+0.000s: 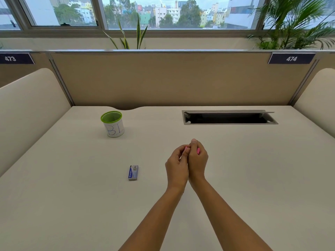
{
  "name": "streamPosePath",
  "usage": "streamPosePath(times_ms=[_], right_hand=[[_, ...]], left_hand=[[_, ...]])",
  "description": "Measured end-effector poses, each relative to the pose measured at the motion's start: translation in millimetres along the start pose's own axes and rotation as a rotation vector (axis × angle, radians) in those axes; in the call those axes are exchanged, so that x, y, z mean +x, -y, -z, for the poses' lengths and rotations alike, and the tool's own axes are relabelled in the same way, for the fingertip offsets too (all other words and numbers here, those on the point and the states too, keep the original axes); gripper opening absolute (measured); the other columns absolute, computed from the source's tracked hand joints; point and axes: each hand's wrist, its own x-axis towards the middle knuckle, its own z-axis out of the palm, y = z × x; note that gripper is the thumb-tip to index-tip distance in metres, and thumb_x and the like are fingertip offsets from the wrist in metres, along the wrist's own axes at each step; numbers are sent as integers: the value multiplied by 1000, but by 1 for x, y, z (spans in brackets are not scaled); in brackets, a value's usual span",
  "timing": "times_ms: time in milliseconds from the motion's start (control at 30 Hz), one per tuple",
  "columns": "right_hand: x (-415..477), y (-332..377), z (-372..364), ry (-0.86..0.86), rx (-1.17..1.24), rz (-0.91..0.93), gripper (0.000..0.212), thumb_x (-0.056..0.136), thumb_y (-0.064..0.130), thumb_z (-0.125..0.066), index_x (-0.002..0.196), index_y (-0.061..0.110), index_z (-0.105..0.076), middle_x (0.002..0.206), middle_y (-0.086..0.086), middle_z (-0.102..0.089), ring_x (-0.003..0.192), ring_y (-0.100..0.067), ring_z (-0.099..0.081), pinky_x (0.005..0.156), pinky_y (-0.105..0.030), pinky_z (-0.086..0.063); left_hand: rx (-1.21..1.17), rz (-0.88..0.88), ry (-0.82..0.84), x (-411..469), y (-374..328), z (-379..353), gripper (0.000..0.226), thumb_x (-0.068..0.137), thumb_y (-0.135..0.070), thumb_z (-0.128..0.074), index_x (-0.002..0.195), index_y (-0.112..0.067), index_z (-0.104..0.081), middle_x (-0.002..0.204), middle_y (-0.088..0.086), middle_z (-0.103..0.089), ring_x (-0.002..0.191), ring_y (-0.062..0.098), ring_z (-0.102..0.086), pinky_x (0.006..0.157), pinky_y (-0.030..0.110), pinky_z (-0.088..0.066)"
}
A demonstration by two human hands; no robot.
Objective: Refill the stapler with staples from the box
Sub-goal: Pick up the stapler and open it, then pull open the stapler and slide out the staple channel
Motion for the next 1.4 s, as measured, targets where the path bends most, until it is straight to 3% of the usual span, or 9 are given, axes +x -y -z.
streamPosePath(times_ms=[167,300,433,633,733,933,1167,1300,1400], right_hand=[[-2,4,2,-60,93,-75,37,96,18,-46,59,15,-46,56,-1,-45,55,-14,-43,55,-28,-38],[17,20,14,-215,353,-314,37,91,27,-50,57,21,-38,56,4,-34,54,-10,-31,56,-27,-28],[25,22,18,-121,348,-297,40,96,34,-44,60,17,-41,59,3,-37,59,-11,-37,62,-25,-34],[13,21,12,285,31,5,30,96,37,-44,70,23,-51,68,6,-53,63,2,-53,62,-7,-45],[7,23,7,418,-68,118,17,95,32,-48,85,22,-58,86,0,-64,82,-5,-63,70,-12,-51],[1,23,5,420,-112,90,11,91,38,-52,83,32,-57,88,-1,-65,85,-16,-64,74,-19,-52],[0,22,5,411,-124,45,25,86,43,-57,86,19,-62,87,-5,-66,85,-24,-62,75,-30,-52],[3,22,5,363,-94,-54,30,89,42,-53,75,18,-61,71,1,-63,66,-8,-61,61,-13,-50],[8,21,6,365,-129,-74,29,93,34,-52,72,14,-60,66,1,-60,61,-7,-58,54,-9,-47]], left_hand=[[-38,37,-19,5,5,0,16,95,-24,-50,98,-29,-65,96,-10,-69,91,3,-64,78,12,-53],[-446,263,-157,22,7,25,26,98,-23,-41,101,-6,-60,103,16,-68,93,26,-68,67,21,-59],[-517,243,-121,23,7,38,27,98,-28,-40,100,-9,-60,103,13,-70,89,18,-72,67,25,-60],[-377,132,-58,23,0,36,22,95,-28,-46,107,-14,-59,104,6,-71,91,16,-72,73,27,-60],[-275,91,-48,20,-5,31,29,93,-30,-50,113,-12,-59,108,9,-69,95,21,-70,82,35,-59],[-175,65,-67,19,-1,32,30,91,-32,-52,114,-15,-61,109,8,-68,94,19,-70,84,38,-58],[-140,73,-88,17,2,28,32,90,-36,-53,113,-16,-62,104,3,-71,87,13,-71,77,30,-60],[-103,42,-70,14,3,25,17,92,-29,-53,105,-22,-62,95,-3,-69,82,9,-70,69,20,-59],[-82,21,-58,13,4,25,19,93,-25,-53,107,-18,-62,99,2,-69,86,15,-71,73,24,-60]])
